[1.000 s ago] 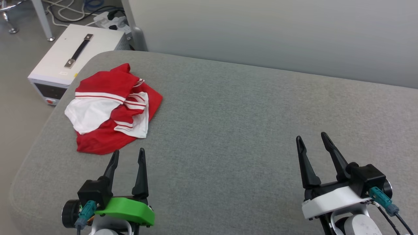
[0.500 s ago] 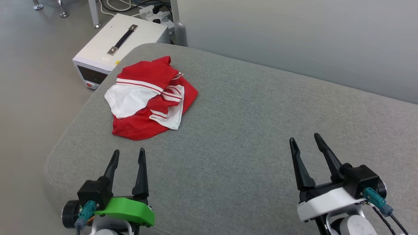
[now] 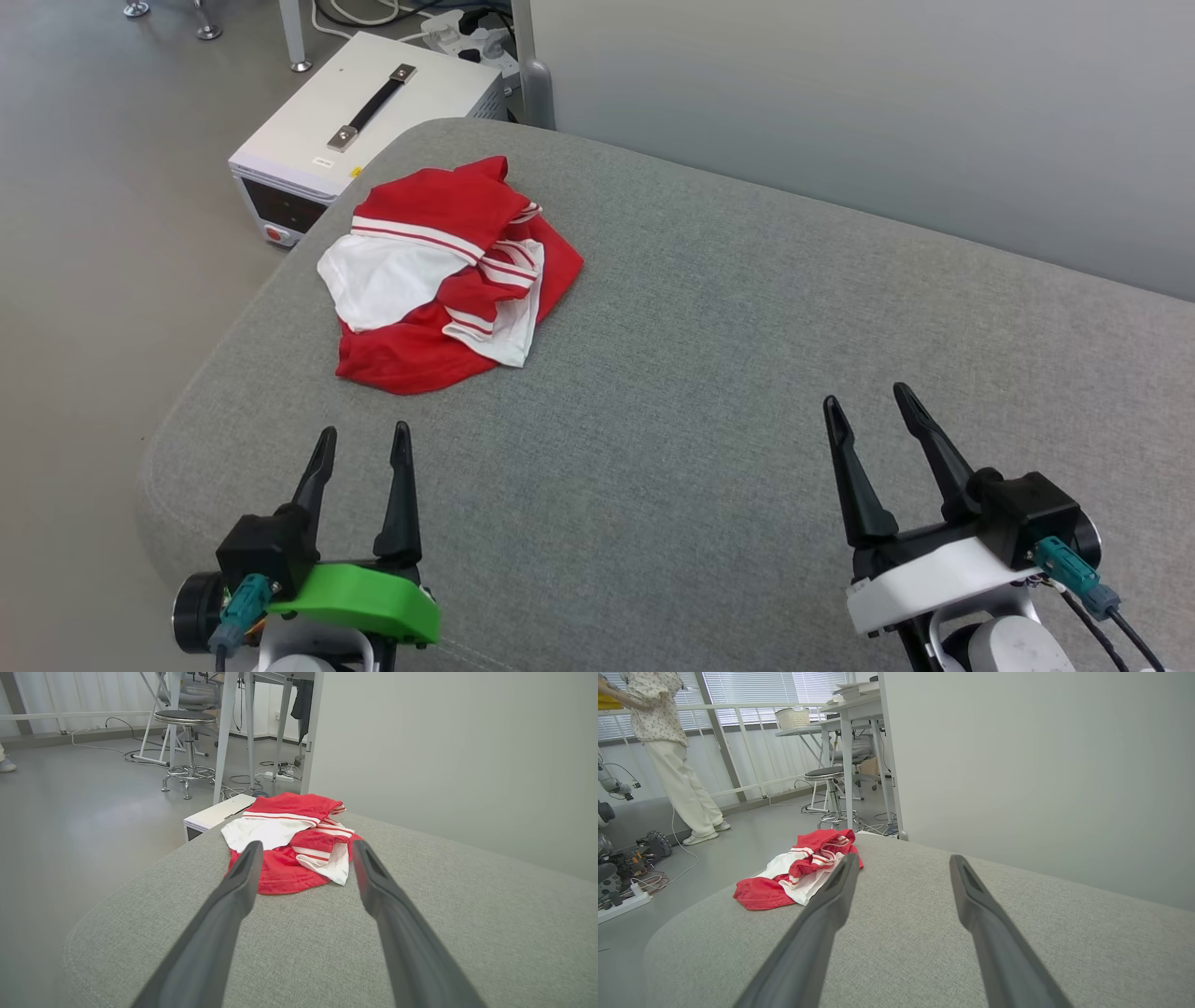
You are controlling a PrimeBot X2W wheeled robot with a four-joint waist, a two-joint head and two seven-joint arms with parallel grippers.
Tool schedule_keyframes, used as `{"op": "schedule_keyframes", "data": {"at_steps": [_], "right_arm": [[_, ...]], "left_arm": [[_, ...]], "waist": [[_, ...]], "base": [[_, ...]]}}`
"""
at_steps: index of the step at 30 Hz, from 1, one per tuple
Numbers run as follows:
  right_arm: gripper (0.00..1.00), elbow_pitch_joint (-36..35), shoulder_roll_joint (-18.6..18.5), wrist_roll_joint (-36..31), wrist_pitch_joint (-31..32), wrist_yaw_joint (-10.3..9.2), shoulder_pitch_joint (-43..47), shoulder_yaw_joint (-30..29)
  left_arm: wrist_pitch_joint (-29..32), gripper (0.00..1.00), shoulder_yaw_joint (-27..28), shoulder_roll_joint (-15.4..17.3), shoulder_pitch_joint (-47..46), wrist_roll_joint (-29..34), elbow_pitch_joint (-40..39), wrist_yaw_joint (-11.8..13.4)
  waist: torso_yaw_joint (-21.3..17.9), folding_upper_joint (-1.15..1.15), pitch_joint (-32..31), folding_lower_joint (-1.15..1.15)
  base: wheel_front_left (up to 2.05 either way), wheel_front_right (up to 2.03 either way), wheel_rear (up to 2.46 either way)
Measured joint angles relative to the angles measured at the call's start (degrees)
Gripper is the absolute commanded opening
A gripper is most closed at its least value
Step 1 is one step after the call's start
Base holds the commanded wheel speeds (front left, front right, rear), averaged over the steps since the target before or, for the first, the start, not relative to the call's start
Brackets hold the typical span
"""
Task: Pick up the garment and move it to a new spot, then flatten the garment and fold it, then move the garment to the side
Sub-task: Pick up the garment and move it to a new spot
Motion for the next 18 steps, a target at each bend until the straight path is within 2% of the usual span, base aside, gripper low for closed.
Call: {"op": "schedule_keyframes", "data": {"at_steps": [11, 15, 18], "right_arm": [[1.0, -0.93, -1.9, -0.55, 0.01, 0.0, -0.63, 0.45], [1.0, -2.29, -3.53, -1.69, 0.0, 0.0, -2.64, 0.71], [1.0, -3.36, -4.54, -2.18, 0.0, 0.0, -3.87, 1.01]], "left_arm": [[0.01, 1.0, 1.34, 0.0, -1.06, -0.68, 0.85, 0.26], [0.01, 1.0, 1.97, 0.9, -6.73, -0.33, 5.34, -1.26], [0.89, 1.0, 1.94, 3.53, -12.91, -0.71, 9.95, -2.44]], "waist": [[-1.0, 0.0, 2.82, 0.0], [-1.74, 0.0, 5.5, 0.0], [-2.46, 0.0, 7.81, 0.0]], "base": [[0.0, 0.0, 0.0], [0.0, 0.0, 0.0], [0.0, 0.0, 0.0]]}}
